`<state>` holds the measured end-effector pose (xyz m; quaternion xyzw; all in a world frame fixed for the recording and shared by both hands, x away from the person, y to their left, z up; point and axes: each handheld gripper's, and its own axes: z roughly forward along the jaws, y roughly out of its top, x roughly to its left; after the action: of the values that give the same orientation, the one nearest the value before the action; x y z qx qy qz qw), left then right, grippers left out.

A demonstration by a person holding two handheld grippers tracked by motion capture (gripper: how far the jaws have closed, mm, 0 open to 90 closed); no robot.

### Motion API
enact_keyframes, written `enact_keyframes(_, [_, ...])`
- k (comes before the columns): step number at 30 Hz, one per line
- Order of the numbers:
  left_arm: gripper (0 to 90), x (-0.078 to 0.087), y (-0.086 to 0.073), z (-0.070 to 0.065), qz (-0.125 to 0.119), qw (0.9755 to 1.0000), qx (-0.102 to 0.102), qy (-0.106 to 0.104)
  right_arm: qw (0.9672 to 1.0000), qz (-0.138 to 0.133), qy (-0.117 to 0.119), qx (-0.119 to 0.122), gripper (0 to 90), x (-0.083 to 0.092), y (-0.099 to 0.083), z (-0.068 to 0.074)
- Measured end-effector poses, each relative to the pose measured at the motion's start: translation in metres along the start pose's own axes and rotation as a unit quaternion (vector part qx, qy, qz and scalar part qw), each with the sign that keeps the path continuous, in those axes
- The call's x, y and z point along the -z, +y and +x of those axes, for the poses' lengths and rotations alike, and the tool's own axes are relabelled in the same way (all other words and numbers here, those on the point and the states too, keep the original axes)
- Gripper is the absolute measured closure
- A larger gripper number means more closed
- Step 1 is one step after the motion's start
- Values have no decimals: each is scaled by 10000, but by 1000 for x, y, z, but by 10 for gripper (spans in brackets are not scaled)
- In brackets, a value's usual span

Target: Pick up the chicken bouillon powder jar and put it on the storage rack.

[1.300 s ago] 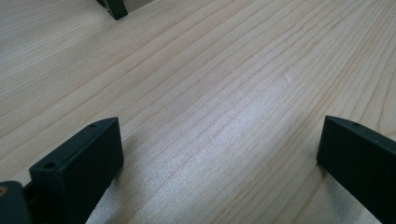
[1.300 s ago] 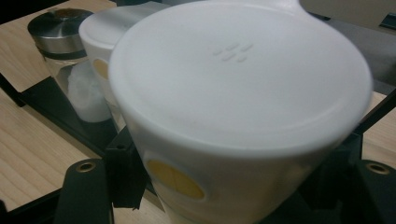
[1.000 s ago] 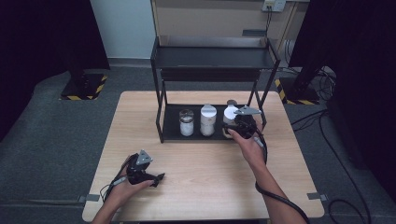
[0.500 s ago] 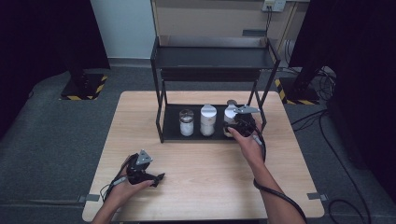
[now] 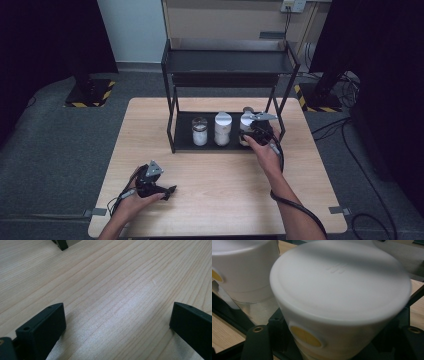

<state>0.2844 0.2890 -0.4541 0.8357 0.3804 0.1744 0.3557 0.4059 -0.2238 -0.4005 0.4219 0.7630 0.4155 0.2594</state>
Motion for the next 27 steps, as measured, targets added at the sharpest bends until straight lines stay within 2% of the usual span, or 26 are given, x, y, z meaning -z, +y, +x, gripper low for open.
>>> enact_keyframes(16, [0,0,0,0,0,10000,0,0,10000,50,-10,-23,314,-5,-3,-2])
enact_keyframes(27, [0,0,0,0,3,10000,-5,1,10000,-30,1,-56,313,-5,-9,-4])
